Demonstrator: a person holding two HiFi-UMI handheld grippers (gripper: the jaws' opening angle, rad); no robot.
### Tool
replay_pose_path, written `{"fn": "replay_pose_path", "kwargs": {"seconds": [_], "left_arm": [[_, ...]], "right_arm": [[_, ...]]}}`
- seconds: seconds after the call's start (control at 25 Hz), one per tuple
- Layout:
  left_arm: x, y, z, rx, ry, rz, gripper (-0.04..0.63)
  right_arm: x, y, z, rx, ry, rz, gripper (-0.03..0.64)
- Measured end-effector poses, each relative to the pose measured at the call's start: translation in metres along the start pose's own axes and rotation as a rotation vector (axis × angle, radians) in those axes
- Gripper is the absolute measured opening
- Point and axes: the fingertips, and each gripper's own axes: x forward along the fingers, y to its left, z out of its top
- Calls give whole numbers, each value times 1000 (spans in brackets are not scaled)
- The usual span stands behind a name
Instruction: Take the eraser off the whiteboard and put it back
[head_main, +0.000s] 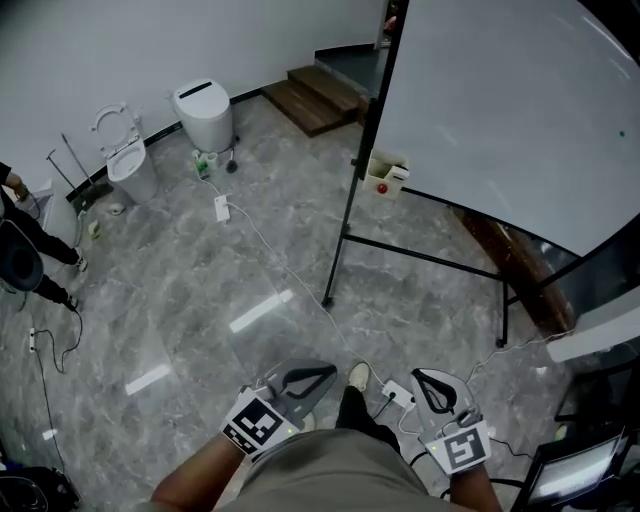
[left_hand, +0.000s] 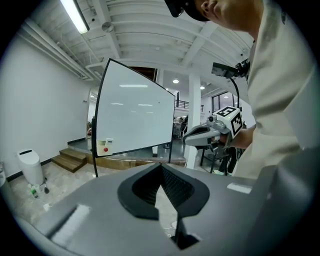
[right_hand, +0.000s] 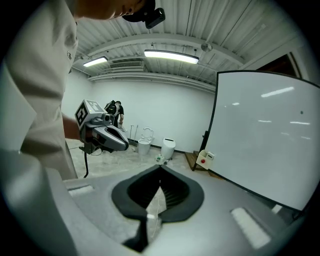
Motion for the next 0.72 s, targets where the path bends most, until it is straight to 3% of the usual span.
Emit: {"fn": "replay_pose_path", "kwargs": {"seconds": [0.4,0.6,0.72], "left_arm": [[124,63,63,64,10,68,6],[176,102,80,37,1,129,6],[196,125,81,49,4,122,7]], "right_arm": [[41,-154,7,2,-110,20,3],[51,-211,-10,9,-88,16,2],[55,-228,-16,34,-83,-4,3]]}}
